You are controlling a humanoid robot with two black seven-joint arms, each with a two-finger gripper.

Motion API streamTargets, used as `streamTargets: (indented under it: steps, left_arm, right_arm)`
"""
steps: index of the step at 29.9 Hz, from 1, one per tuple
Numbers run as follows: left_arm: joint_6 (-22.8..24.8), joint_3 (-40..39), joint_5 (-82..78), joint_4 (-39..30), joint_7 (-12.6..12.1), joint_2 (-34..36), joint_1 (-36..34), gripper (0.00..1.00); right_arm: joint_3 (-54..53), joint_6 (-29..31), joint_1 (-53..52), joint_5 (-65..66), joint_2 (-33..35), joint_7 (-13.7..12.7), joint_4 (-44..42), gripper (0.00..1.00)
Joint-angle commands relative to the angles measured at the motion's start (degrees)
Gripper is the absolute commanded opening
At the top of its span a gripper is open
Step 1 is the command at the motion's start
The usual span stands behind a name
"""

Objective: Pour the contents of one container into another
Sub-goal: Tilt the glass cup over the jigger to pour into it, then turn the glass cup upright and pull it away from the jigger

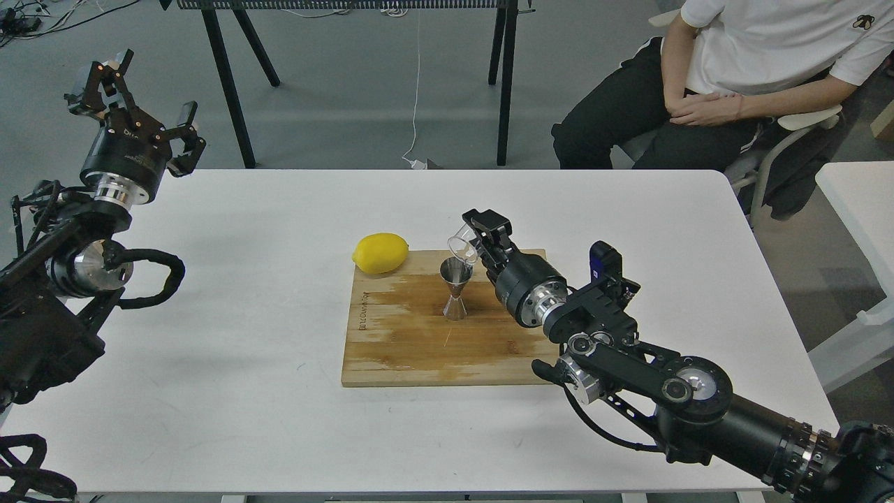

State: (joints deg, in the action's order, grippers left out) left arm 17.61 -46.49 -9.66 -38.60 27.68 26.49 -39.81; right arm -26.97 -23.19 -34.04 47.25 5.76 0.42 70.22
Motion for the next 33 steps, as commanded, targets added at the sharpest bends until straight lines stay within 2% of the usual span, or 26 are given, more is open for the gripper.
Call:
streamTargets:
  steps: [1,8,13,33]
  left_arm:
    - [0.05,0.0,0.0,0.02,0.09,0.14,0.0,1.0]
    - [0.14,0.0,0.08,-0.07,0.09,0.32,0.09,1.0]
    - [0.05,-0.09,0.08,0.02,0.09,0.32,0.18,1.0]
    - [-0.04,-0.09,0.35,-0.07,0.09,0.32,0.35,1.0]
  right_arm:
    - [0.34,-0.01,-0.06,0.13,-0.05,0.46,0.0,0.32]
    - [2.09,-0.18,-1.55,2.59,-0.05,0.46,-0.17,0.32]
    - [3.5,-2.64,-2.17,3.9,-0.05,0.81,-0.17,0.32]
    - [10.26,-2.91,-6.91,8.91,2.5,1.25,-0.79,0.32]
